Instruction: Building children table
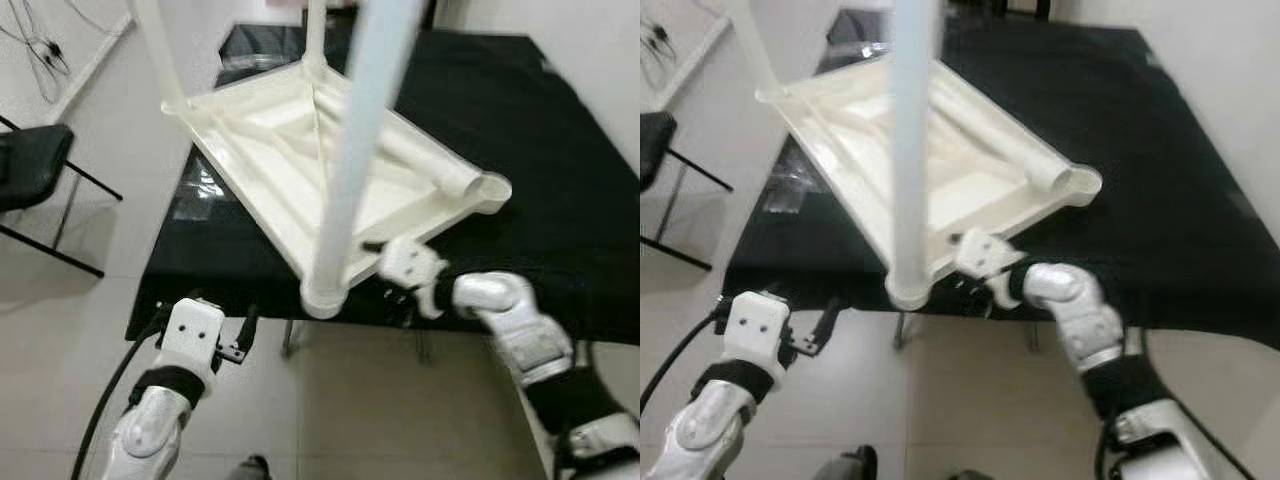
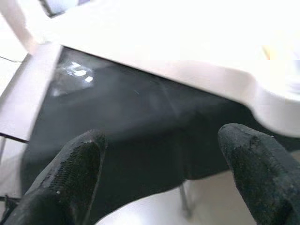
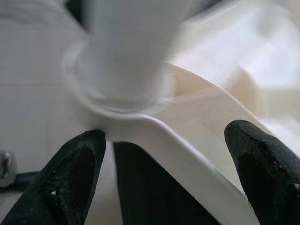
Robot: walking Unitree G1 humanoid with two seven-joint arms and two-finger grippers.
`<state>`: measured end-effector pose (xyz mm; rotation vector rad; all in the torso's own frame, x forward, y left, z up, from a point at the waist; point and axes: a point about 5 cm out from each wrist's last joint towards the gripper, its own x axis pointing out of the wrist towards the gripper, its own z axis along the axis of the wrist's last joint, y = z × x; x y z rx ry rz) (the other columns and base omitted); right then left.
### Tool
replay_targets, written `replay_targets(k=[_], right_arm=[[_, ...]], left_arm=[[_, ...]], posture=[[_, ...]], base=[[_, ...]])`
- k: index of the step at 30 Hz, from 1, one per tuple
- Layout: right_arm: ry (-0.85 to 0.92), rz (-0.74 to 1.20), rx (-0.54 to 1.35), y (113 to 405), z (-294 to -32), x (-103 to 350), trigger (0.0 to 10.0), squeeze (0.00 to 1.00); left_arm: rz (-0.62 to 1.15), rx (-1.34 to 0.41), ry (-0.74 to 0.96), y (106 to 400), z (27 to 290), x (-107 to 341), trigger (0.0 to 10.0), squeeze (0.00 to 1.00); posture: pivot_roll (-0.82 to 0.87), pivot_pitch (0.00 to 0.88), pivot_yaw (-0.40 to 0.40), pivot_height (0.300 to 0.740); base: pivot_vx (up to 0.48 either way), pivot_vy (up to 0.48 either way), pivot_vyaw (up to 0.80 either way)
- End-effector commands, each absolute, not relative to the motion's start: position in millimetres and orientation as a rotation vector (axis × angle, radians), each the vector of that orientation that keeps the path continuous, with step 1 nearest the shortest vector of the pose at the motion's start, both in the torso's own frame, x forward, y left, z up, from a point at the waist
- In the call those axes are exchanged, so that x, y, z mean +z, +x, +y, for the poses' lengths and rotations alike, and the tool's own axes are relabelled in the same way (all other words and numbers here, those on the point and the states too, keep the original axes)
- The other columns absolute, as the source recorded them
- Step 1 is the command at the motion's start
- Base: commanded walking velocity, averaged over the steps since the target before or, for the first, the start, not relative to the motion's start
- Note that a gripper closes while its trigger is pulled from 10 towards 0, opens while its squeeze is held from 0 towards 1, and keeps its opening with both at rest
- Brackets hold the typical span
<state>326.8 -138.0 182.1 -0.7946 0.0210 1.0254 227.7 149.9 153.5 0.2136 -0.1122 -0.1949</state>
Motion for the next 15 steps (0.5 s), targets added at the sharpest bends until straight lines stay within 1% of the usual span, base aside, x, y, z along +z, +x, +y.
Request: replay_targets(k=[1, 4, 6, 7, 8, 9, 11, 12, 15], right_arm=[[-0.813, 0.012, 1.036, 326.1, -131.1, 179.9, 10.0, 0.0], [-0.808, 0.004, 1.041, 326.6, -124.7, 180.6, 10.0, 0.0], [-0.799, -0.011, 1.037, 327.6, -113.8, 181.9, 10.0, 0.0], [-0.799, -0.011, 1.037, 327.6, -113.8, 181.9, 10.0, 0.0], [-0.781, -0.018, 1.03, 328.8, -107.4, 183.1, 10.0, 0.0], [-0.781, -0.018, 1.03, 328.8, -107.4, 183.1, 10.0, 0.0], [-0.764, -0.029, 1.005, 332.0, -99.1, 185.1, 10.0, 0.0], [-0.764, -0.029, 1.005, 332.0, -99.1, 185.1, 10.0, 0.0], [-0.756, -0.005, 1.019, 334.2, -86.4, 183.2, 10.0, 0.0]], left_arm=[[-0.072, -0.189, 0.224, 225.7, 151.3, 144.6, 10.0, 0.0], [-0.075, -0.19, 0.225, 226.7, 150.3, 144.8, 10.0, 0.0], [-0.08, -0.194, 0.225, 228.0, 148.4, 145.3, 10.0, 0.0], [-0.08, -0.194, 0.225, 228.0, 148.4, 145.3, 10.0, 0.0], [-0.081, -0.195, 0.226, 228.4, 147.7, 145.6, 10.0, 0.0], [-0.081, -0.195, 0.226, 228.4, 147.7, 145.6, 10.0, 0.0], [-0.083, -0.196, 0.227, 228.8, 146.9, 145.7, 10.0, 0.0], [-0.083, -0.196, 0.227, 228.8, 146.9, 145.7, 10.0, 0.0], [-0.085, -0.196, 0.228, 228.8, 145.7, 145.9, 10.0, 0.0]], posture=[[0.09, 0.232, -0.066, 0.74], [0.09, 0.231, -0.066, 0.74], [0.09, 0.229, -0.067, 0.74], [0.09, 0.229, -0.067, 0.74], [0.09, 0.23, -0.067, 0.74], [0.09, 0.23, -0.067, 0.74], [0.1, 0.23, -0.069, 0.74], [0.1, 0.23, -0.069, 0.74], [0.1, 0.231, -0.073, 0.74]], base=[[0.0, 0.0, 0.0], [0.0, 0.0, 0.0], [0.0, 0.0, 0.0], [0.0, 0.0, 0.0], [0.0, 0.0, 0.0], [0.0, 0.0, 0.0], [0.0, 0.0, 0.0], [0.0, 0.0, 0.0], [0.0, 0.0, 0.0]])
